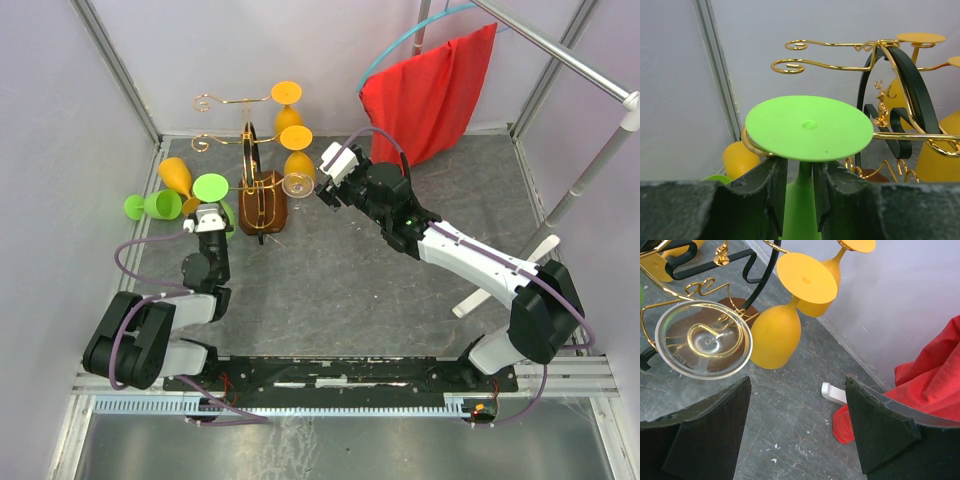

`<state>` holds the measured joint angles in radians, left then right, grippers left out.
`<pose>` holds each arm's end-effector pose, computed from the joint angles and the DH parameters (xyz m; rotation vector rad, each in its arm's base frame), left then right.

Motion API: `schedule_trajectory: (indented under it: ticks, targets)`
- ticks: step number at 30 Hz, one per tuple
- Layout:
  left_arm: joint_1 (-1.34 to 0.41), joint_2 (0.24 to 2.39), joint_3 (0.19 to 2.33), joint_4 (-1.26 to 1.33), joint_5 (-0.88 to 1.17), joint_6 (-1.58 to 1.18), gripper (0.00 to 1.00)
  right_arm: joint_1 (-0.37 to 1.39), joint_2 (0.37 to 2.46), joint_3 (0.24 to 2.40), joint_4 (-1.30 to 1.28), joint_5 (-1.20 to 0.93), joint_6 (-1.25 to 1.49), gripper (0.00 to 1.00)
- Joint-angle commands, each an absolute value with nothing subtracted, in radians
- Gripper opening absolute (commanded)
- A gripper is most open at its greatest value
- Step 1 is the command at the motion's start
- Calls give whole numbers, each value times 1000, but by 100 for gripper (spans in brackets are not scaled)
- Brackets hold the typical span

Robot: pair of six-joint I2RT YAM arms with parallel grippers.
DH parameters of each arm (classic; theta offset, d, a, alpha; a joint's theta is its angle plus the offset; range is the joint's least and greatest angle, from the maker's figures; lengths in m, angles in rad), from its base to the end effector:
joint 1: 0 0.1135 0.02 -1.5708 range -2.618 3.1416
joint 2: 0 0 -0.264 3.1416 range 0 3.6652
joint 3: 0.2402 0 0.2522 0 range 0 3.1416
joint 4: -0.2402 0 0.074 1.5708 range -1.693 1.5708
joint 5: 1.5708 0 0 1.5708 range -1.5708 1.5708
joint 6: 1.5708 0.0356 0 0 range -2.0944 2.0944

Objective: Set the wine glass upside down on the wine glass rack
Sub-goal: Turn the wine glass upside down at the wine rack.

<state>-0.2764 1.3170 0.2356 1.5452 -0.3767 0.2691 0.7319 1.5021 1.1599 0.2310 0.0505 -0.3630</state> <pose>0.2129 -0.0468 0.2290 -0.0303 1.1436 0.2019 0.2702 0.2403 0.3390 -0.8455 1.4602 0.2349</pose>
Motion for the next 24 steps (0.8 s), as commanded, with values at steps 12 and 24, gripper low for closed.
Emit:
schedule_trajectory:
  ticks: [12,24]
  targets:
    - [-261,1207,197,1724,-488,359,35,728,1460,1148,270,35,-353,84]
    - [-261,1016,110,1591,-440,334,37,728,1462,1147,270,26,-349,84]
